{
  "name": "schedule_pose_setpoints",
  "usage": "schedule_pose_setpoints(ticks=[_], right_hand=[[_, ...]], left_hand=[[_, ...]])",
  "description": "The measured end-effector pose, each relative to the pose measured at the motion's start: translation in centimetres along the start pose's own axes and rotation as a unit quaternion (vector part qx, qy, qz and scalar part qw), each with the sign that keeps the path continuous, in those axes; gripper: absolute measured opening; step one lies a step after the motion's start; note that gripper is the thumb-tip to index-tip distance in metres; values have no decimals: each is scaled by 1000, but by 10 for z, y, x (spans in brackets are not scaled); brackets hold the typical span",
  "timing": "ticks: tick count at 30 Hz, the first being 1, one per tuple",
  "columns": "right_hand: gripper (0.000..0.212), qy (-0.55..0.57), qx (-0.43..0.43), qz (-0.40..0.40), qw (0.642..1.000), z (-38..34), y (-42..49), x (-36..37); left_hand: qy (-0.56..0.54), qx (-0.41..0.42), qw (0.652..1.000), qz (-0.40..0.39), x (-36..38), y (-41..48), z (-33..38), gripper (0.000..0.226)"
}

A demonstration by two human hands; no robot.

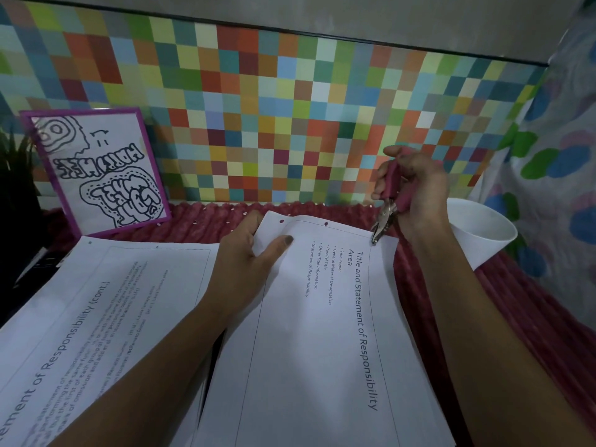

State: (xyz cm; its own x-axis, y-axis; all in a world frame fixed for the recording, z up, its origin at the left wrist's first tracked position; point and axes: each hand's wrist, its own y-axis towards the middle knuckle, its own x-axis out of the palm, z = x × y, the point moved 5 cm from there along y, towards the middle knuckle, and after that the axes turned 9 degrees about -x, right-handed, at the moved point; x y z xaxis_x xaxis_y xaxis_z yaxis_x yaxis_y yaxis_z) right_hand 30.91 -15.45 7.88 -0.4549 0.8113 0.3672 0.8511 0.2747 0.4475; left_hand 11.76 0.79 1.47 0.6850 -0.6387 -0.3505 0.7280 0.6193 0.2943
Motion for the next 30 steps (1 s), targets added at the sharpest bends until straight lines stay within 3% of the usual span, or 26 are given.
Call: schedule_pose_setpoints(ticks=[5,9,15,20,26,30], right_hand=[[48,36,23,-115,992,0,-6,12],[49,55,41,-166,984,-4,-12,19],[36,66,-33,-50,996,-10,-4,5],[34,-20,-52,-13,998,-9,-4,11],[38,-135,-50,-171,975,1,-19,42],[39,-104,-19,-282,954,-3,-27,50]], left_hand=[[-27,-81,996,20,-5,10,-19,32],[-36,-104,994,25,-8,13,-23,29],[-10,-86,996,14,-6,10,-16,31],[-39,-34,999,14,-5,1,3,28],[-76,-34,997,-3,2,-7,9,19],[-41,-59,997,19,-1,1,-5,27]])
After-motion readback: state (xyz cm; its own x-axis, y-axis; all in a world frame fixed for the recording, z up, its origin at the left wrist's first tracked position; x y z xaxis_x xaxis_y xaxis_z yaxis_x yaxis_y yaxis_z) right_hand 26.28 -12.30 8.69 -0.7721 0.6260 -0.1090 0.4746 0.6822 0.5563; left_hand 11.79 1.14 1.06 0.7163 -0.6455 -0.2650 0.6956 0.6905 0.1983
